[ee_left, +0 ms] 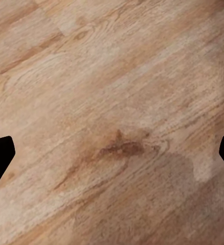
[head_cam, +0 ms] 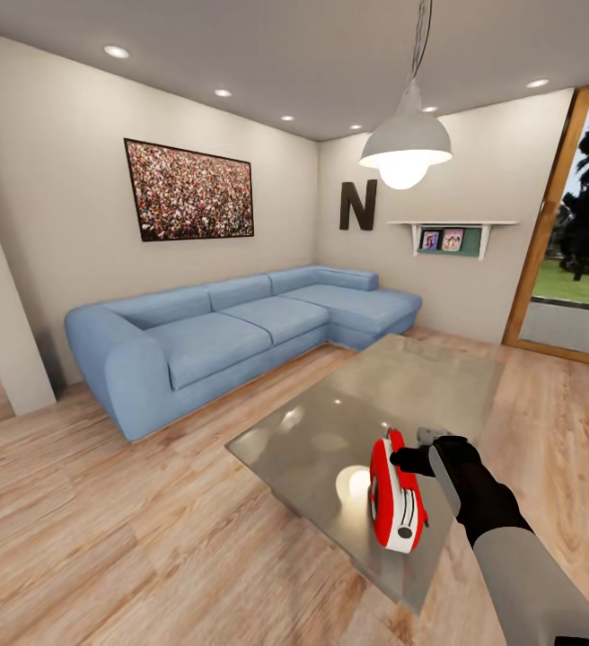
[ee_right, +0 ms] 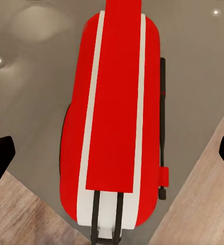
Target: Turn on the radio receiver that's on the table in the living room.
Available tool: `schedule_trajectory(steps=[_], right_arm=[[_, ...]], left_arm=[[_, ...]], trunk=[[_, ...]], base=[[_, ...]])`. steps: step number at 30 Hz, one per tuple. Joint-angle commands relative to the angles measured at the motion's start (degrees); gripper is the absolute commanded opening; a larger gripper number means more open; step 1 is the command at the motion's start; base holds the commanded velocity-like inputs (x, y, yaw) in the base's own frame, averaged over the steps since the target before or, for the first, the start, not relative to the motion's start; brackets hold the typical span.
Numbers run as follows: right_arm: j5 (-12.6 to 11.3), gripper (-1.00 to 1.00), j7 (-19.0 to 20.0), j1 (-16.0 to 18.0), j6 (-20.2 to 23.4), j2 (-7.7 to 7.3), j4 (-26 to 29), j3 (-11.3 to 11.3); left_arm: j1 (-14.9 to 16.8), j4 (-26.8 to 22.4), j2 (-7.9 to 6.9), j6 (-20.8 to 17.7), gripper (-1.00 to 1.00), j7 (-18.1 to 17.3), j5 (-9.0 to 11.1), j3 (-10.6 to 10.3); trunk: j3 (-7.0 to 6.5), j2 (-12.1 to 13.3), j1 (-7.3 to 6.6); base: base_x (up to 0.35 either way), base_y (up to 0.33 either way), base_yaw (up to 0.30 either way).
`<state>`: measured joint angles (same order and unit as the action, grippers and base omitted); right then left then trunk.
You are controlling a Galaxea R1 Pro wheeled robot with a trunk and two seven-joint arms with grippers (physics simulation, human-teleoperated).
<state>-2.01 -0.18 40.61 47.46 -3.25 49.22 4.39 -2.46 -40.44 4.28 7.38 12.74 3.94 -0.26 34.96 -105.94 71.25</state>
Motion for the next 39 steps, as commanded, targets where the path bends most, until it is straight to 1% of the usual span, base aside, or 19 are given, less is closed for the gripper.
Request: schedule_trajectory(steps=[1,9,18,23,24,29,32,39], right_arm=[[0.01,1.00,0.00,0.00,0.00,0.00,0.00,0.00],[-0.01,1.00,0.00,0.00,0.00,0.00,0.00,0.00],[-0.41,1.00,-0.59,0.00,0.53,-0.04,-0.62,0.02],[-0.38,1.00,-0.67,0.00,0.63,-0.15,-4.70,0.10],[-0.37,1.00,-0.72,0.00,0.62,-0.25,-6.83,0.27],[-0.36,1.00,-1.04,0.00,0.38,-0.32,-9.60,0.33],[-0.36,1.00,-1.30,0.00,0.29,-0.33,-10.68,0.28],[-0.36,1.00,-1.33,0.00,0.19,-0.28,-10.97,0.22]], left_arm=[[0.00,0.01,-0.05,-0.06,1.00,-0.08,-0.03,0.00],[0.00,0.01,-0.21,-0.25,1.00,-0.13,-0.14,-0.01],[0.00,-0.07,0.22,0.06,1.00,-0.14,0.19,-0.01],[0.00,-0.07,0.20,0.21,1.00,-0.09,0.21,-0.01],[0.00,-0.07,0.20,0.34,1.00,-0.08,0.19,-0.01],[0.00,-0.07,0.20,0.42,1.00,-0.08,0.19,-0.01],[0.00,-0.07,0.20,0.43,1.00,-0.08,0.19,-0.01],[0.00,-0.07,0.20,0.44,1.00,0.00,0.19,-0.01]], trunk=[[0.00,0.00,0.00],[0.00,0.00,0.00],[0.00,0.00,0.00],[0.00,0.00,0.00],[0.00,0.00,0.00],[0.00,0.00,0.00],[0.00,0.00,0.00],[0.00,0.00,0.00]], base=[[0.201,0.000,0.000],[0.275,0.000,0.000],[0.061,0.000,0.000],[0.002,0.000,0.000],[0.000,0.000,0.000],[0.000,0.000,0.000],[0.000,0.000,0.000],[0.000,0.000,0.000]])
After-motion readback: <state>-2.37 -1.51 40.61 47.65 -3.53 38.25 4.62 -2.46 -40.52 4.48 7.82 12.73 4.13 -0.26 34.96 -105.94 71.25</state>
